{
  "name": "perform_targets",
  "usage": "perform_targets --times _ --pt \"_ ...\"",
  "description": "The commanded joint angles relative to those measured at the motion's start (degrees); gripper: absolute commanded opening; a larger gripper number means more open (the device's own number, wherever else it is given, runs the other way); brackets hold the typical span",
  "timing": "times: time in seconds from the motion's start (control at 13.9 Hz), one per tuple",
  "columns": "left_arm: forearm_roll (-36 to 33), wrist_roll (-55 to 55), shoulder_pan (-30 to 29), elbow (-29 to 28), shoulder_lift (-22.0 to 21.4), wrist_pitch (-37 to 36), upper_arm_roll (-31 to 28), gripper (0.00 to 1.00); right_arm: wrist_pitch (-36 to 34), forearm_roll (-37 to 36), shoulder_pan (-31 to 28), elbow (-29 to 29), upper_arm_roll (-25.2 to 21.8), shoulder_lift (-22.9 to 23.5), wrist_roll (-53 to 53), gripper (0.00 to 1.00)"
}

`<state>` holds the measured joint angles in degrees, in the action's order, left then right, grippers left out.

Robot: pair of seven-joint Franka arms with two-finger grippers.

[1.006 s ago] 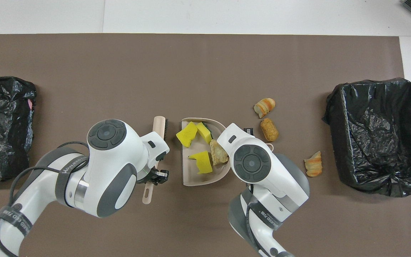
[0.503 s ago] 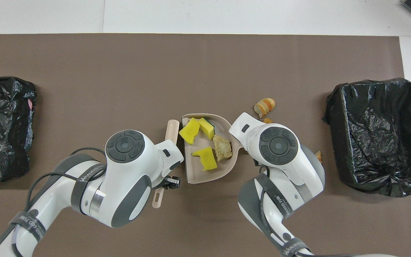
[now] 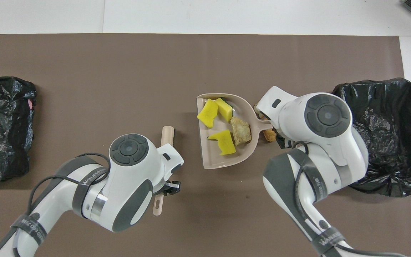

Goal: Sweep and dump trash in bin
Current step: 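Carry the loaded dustpan with the right gripper toward the nearer bin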

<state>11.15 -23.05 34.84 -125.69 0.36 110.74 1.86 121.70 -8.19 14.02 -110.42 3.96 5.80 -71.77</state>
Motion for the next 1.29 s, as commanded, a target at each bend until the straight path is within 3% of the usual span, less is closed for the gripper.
perform_targets --times 0.0,0.29,0.57,0.93,1.22 --pt "-0.6 -6.7 6.2 -6.9 -6.7 -0.2 -0.5 0.0 -4.3 1.6 -5.1 4.0 0.4 -0.3 -5.0 0.0" --pt "-0.7 -16.0 14.7 -14.3 -13.3 1.7 -0.4 0.0 -7.3 1.6 -12.2 7.5 0.3 -0.3 -9.3 0.0" --pt "-0.6 -28.6 21.9 -17.0 -15.7 8.9 0.3 0.0 -8.4 1.0 -21.7 8.6 0.2 -0.3 -15.4 0.0" --pt "-0.6 -35.2 25.7 -18.5 -13.5 14.6 0.5 0.0 -8.1 -0.7 -31.5 8.8 -0.4 -0.1 -27.0 0.0" --pt "-0.7 -34.5 25.7 -18.0 -8.2 16.5 0.5 0.0 -8.3 -11.4 -36.5 9.6 -0.6 -1.1 -28.4 0.0"
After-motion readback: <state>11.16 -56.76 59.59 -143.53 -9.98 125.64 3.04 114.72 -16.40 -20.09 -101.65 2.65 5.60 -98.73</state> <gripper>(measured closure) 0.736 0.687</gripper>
